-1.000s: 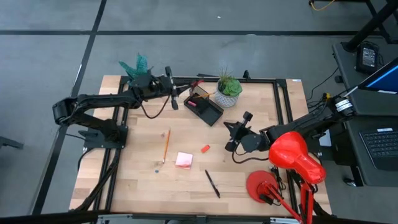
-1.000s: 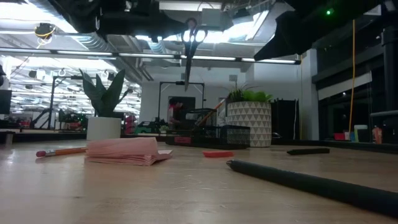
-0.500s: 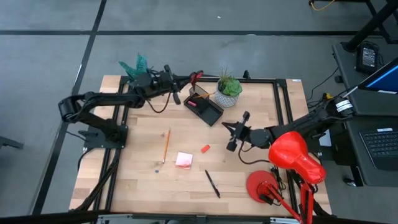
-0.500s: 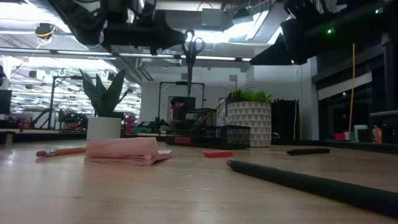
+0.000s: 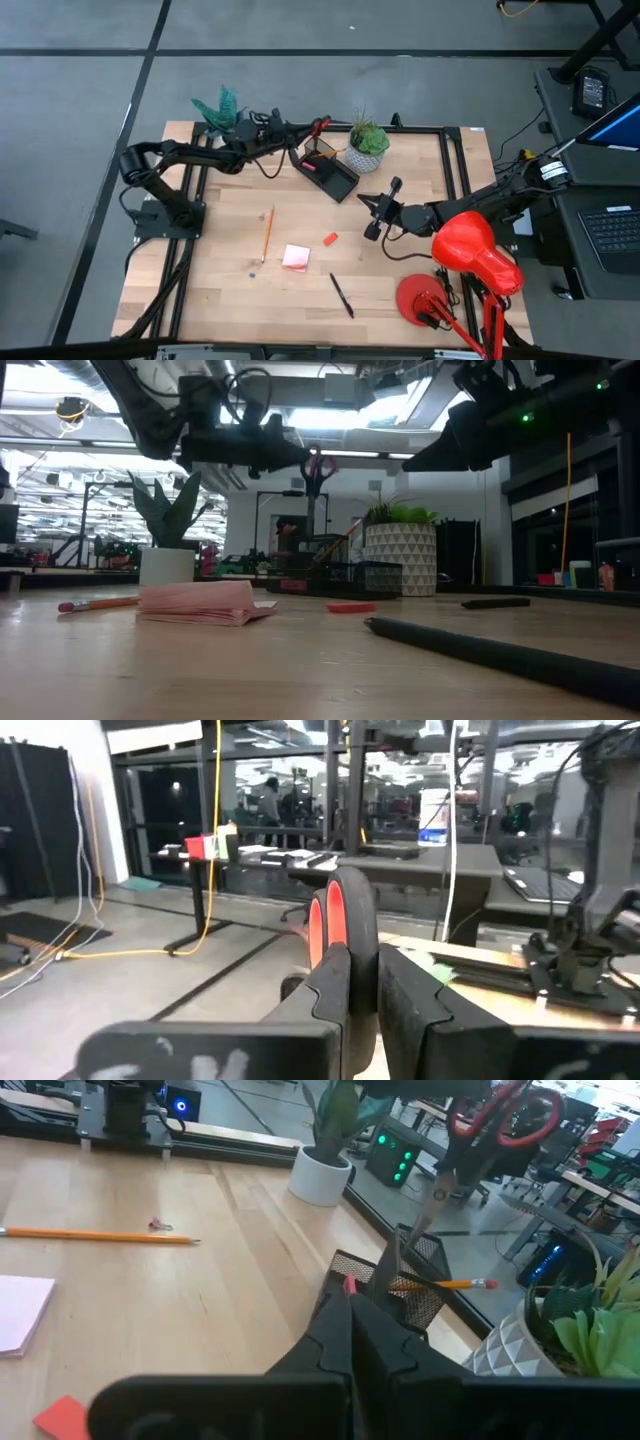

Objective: Pick and place office supplies into organizer
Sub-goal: Put the black scissors into the black desk organizer

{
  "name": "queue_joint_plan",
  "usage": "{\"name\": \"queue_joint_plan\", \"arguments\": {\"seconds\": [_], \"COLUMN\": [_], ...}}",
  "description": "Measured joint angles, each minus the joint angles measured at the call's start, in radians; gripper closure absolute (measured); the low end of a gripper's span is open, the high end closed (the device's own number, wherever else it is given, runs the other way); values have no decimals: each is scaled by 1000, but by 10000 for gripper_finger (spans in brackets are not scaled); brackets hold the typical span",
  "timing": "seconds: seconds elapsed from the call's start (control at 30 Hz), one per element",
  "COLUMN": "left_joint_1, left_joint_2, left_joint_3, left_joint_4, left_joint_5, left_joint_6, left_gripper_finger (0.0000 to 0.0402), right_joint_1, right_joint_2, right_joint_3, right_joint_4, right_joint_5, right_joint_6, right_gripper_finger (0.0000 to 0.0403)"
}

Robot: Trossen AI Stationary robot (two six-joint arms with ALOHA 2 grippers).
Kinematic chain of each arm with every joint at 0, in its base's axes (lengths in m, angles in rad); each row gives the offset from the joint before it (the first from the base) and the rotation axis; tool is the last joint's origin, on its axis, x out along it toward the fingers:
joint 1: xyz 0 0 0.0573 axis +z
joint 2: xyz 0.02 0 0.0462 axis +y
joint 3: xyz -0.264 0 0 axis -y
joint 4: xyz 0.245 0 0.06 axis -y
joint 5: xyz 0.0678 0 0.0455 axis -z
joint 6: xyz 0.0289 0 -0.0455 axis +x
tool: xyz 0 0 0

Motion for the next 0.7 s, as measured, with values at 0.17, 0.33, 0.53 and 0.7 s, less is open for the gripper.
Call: {"name": "queue_joint_plan", "arguments": {"seconds": [0.17, 0.33, 0.53, 0.7], "left_joint_1": [0, 0, 0, 0], "left_joint_2": [64, 117, 150, 156], "left_joint_3": [0, 0, 0, 0], "left_joint_4": [41, 107, 123, 117], "left_joint_5": [-13, -20, -37, -53], "left_joint_6": [-1, -54, -81, -97], "left_gripper_finger": [378, 378, 377, 370], "right_joint_1": [0, 0, 0, 0], "right_joint_2": [0, 0, 0, 0], "right_joint_3": [0, 0, 0, 0], "right_joint_4": [-7, -8, -14, -16], "right_joint_5": [0, 0, 0, 0], "right_joint_6": [0, 0, 0, -1], "right_gripper_finger": [402, 403, 403, 403]}}
